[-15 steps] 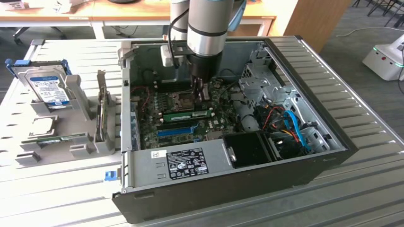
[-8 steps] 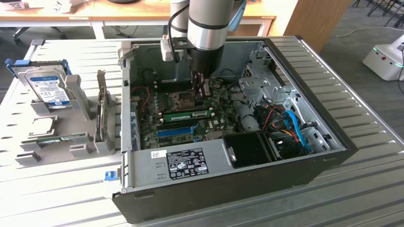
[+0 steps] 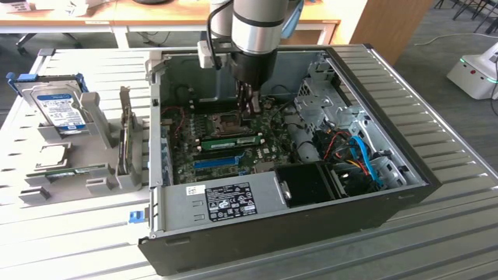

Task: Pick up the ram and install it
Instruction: 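Insert the ram into the slot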

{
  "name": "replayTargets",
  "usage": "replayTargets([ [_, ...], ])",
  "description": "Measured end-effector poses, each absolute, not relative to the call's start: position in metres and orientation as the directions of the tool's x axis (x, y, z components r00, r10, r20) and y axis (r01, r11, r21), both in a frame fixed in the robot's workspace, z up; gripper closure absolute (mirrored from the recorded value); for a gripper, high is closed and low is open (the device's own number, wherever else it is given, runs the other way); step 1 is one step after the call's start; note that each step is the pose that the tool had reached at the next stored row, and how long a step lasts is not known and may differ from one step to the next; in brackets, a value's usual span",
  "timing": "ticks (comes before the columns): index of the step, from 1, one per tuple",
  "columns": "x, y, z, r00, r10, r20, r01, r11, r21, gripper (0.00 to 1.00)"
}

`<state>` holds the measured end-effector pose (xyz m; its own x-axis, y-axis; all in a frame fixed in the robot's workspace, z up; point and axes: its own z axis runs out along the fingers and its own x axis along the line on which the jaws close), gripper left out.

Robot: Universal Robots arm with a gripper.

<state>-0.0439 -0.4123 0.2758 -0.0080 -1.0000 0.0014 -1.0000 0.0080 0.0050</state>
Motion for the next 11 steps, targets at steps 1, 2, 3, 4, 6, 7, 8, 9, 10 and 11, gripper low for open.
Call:
replayTargets([
  [1,-0.044,-0.412,0.277,-0.008,-1.000,0.001,-1.000,0.008,0.005,0.81],
  [2,-0.044,-0.412,0.279,-0.008,-1.000,0.001,-1.000,0.008,0.005,0.81],
  [3,-0.044,-0.412,0.280,-0.008,-1.000,0.001,-1.000,0.008,0.005,0.81],
  [4,-0.044,-0.412,0.281,-0.008,-1.000,0.001,-1.000,0.008,0.005,0.81],
  [6,-0.044,-0.412,0.284,-0.008,-1.000,0.001,-1.000,0.008,0.005,0.81],
  [7,-0.044,-0.412,0.285,-0.008,-1.000,0.001,-1.000,0.008,0.005,0.81],
  [8,-0.044,-0.412,0.286,-0.008,-1.000,0.001,-1.000,0.008,0.005,0.81],
  [9,-0.044,-0.412,0.288,-0.008,-1.000,0.001,-1.000,0.008,0.005,0.81],
  [10,-0.044,-0.412,0.289,-0.008,-1.000,0.001,-1.000,0.008,0.005,0.81],
  [11,-0.044,-0.412,0.290,-0.008,-1.000,0.001,-1.000,0.008,0.005,0.81],
])
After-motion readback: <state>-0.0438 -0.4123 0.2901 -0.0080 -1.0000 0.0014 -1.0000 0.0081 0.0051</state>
